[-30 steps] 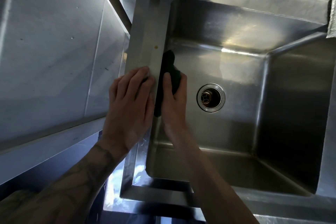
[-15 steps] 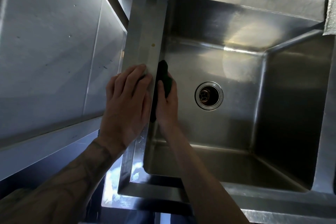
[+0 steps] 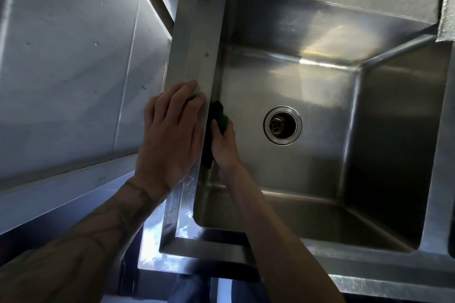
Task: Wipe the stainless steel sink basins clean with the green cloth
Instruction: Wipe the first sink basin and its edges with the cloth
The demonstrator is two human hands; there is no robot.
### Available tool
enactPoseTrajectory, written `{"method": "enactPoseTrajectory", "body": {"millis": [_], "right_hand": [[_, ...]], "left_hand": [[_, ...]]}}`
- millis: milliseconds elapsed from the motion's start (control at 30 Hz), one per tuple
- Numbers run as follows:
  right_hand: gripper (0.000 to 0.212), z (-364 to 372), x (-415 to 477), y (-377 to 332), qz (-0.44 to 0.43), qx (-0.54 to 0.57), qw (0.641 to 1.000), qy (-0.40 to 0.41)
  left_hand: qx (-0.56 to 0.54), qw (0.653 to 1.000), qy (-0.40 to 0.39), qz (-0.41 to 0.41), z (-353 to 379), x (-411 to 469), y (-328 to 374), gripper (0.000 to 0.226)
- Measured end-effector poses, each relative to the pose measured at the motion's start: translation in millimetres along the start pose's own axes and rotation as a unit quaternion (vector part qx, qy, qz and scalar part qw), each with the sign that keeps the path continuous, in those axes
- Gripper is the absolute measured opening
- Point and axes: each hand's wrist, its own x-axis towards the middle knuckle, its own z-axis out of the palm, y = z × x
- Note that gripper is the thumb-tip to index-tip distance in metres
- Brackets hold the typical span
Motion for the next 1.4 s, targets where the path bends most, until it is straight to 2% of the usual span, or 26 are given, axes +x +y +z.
{"method": "enactPoseTrajectory", "body": {"millis": [200, 267, 367, 467, 600, 767, 867, 967, 1033, 1100, 1200, 1400], "right_hand": [[0.036, -8, -59, -6, -0.134, 0.036, 0.990, -0.008], [0.034, -5, -49, -5, -0.097, 0.004, 0.995, 0.010], [0.028, -2, -26, 5, -0.006, -0.019, 1.000, 0.019], [0.015, -10, -57, -9, 0.004, 0.000, 1.000, -0.013], [0.020, -20, -87, -9, -0.002, 0.063, 0.997, -0.032], [0.024, 0, -41, -10, 0.120, 0.070, 0.990, 0.008], [0.018, -5, -61, -13, 0.101, 0.067, 0.993, -0.003], [0.020, -23, -95, -9, 0.063, 0.060, 0.995, -0.049], [0.018, -25, -90, 0, 0.061, 0.024, 0.996, -0.052], [0.014, -19, -72, 9, 0.096, -0.020, 0.994, -0.038], [0.022, -15, -71, 19, 0.154, -0.045, 0.987, -0.035], [0.023, -21, -75, 24, 0.226, 0.010, 0.973, -0.033]], "left_hand": [[-0.002, 1.000, -0.016, 0.001, -2, 1, 0, 0.047], [-0.001, 1.000, -0.015, -0.001, -1, 0, 0, 0.039], [-0.005, 1.000, -0.006, -0.002, -2, 1, 1, 0.038], [-0.002, 1.000, -0.006, 0.001, 0, 0, 1, 0.037], [-0.008, 1.000, -0.007, 0.008, -1, -1, -1, 0.040], [-0.014, 1.000, 0.006, 0.000, -3, 1, 3, 0.038], [-0.012, 1.000, 0.005, 0.001, -3, 1, 2, 0.039], [-0.013, 1.000, -0.001, 0.004, -2, 0, 1, 0.040], [-0.014, 1.000, 0.001, 0.002, -2, 0, 1, 0.039], [-0.012, 1.000, 0.006, 0.001, -2, 0, 2, 0.038], [-0.013, 1.000, 0.008, 0.001, -1, -1, 2, 0.035], [-0.011, 1.000, 0.002, 0.005, 1, -1, 0, 0.035]]}}
